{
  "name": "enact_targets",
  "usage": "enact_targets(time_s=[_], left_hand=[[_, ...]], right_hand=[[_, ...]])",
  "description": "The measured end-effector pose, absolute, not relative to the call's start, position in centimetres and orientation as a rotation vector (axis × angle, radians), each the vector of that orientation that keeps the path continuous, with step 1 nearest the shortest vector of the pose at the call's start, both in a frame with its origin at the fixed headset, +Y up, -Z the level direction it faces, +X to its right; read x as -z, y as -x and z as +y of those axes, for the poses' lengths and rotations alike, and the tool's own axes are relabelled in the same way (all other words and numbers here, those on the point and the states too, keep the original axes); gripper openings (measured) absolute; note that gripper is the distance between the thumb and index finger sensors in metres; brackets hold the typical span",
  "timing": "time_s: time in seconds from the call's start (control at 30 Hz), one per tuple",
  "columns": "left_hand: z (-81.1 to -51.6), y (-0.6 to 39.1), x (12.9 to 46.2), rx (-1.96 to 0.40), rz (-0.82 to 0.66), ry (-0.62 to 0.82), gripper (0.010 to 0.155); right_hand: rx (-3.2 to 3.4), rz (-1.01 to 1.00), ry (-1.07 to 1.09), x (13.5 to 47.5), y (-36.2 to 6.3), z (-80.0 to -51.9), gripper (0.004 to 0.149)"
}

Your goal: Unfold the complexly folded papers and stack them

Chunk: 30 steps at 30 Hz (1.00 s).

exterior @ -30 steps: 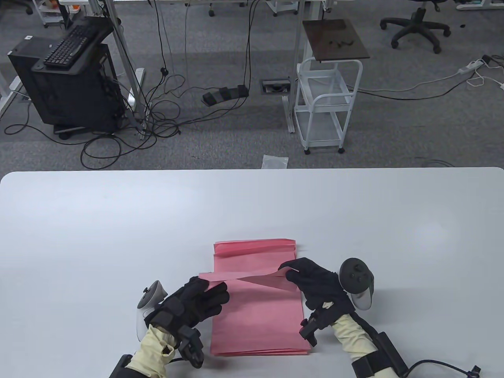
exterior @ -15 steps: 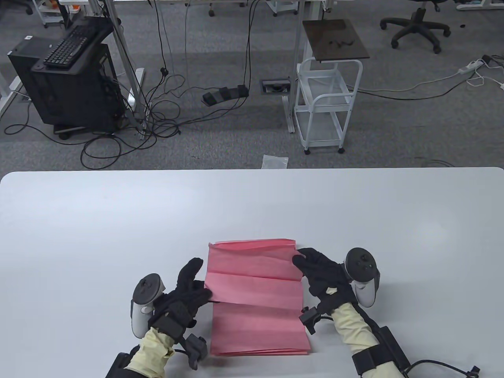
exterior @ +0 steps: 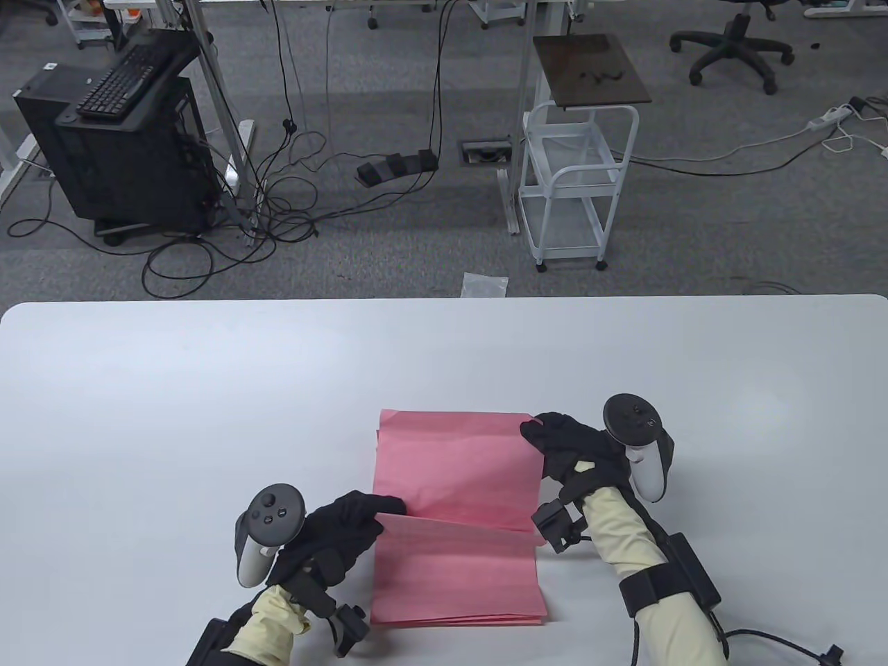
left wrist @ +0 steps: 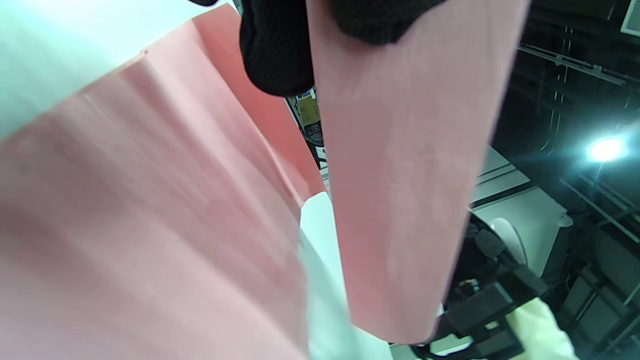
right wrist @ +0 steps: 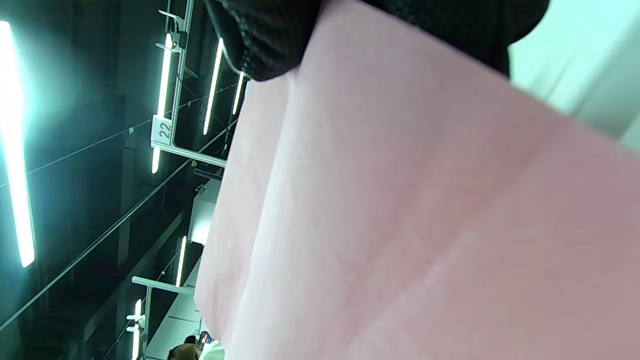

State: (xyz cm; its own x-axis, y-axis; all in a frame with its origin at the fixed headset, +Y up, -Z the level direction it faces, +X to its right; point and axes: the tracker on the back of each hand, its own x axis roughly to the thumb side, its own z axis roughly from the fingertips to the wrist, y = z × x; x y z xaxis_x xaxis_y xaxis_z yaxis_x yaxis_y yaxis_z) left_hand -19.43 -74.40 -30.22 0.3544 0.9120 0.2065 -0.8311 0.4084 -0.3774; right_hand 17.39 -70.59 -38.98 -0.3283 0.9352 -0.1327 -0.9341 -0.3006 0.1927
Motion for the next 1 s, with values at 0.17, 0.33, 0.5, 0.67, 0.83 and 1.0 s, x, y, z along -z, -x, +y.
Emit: enact_targets(time_s=[0.17, 0.33, 0.5, 0.67, 0.83, 1.0], left_hand=[[-73.7, 19.3, 30.0, -0.882, -0.440, 0.192, 0.033], [-74.1, 19.7, 30.1, -0.876, -0.442, 0.287, 0.037], [-74.9, 19.6, 30.0, -1.158, -0.545, 0.469, 0.063], [-74.7, 19.2, 29.8, -1.061, -0.370, 0.311, 0.043], [-74.6, 18.7, 29.6, -1.019, -0.373, 0.352, 0.073], [-74.1, 18.3, 29.4, -0.905, -0.400, 0.296, 0.039]], right_hand=[[-1.792, 0.284, -0.002, 39.7, -17.8, -70.1, 0.039], [-1.782, 0.177, 0.043, 40.1, -18.5, -69.4, 0.039], [-1.788, 0.190, 0.040, 40.1, -18.3, -69.4, 0.039], [-1.779, 0.194, 0.053, 40.1, -18.2, -69.7, 0.039], [-1.790, 0.196, 0.064, 40.2, -18.1, -69.8, 0.039], [-1.841, 0.221, 0.082, 40.5, -17.8, -70.3, 0.039]])
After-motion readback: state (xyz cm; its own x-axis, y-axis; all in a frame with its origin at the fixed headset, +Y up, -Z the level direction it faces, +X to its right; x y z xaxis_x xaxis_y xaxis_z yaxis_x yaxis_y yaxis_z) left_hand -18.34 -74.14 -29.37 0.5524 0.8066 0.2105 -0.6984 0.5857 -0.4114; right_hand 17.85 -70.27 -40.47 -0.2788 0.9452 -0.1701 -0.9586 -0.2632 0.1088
